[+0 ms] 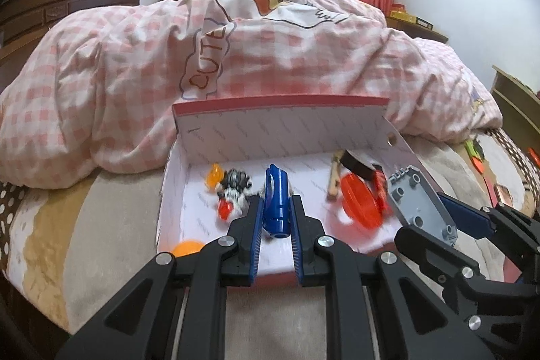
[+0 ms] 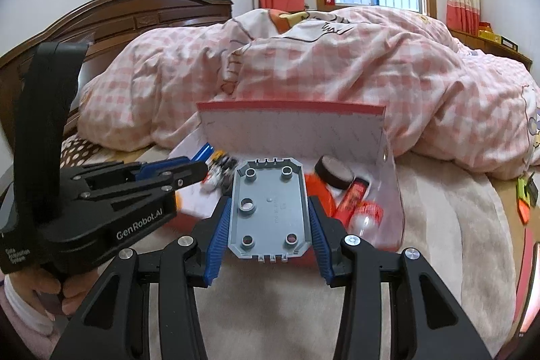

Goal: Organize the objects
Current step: 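Carry the blue marker and grey plate over the shoebox with both tools, then open the left tool to drop the blue marker into the shoebox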

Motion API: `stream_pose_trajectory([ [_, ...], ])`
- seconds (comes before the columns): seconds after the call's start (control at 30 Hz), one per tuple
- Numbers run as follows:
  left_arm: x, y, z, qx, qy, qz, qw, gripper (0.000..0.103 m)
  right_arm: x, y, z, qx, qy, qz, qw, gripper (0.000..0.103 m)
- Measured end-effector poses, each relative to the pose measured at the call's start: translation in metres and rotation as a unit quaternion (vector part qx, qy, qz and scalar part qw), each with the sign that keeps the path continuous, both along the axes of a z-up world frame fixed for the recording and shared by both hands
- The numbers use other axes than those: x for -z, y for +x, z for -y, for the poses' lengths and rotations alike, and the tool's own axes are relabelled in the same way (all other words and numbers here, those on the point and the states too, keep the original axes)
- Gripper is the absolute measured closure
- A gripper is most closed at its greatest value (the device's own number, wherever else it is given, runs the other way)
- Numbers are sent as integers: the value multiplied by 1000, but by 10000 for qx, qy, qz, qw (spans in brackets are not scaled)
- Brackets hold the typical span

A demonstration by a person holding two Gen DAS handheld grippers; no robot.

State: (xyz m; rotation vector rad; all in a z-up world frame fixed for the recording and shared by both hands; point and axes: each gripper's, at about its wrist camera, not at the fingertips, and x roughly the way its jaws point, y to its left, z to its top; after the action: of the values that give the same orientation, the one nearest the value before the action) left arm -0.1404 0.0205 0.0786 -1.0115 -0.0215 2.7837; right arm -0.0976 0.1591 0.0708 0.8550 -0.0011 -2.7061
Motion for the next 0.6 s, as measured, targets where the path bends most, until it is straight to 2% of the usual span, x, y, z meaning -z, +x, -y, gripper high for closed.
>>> stream_pose_trajectory([
  [0.23,12,-40,-4,-241,-112,233,9994,88,10,-47,-4,211,5,237,9995,58],
  [0.5,32,-69,-7,-334,-201,632,9972,88,28,-77,-7,500,54,529,9973,58],
  [0.6,36,-71,-10,-362,-305,684,9965,81,34,-82,-8,561,25,649,9963,56],
])
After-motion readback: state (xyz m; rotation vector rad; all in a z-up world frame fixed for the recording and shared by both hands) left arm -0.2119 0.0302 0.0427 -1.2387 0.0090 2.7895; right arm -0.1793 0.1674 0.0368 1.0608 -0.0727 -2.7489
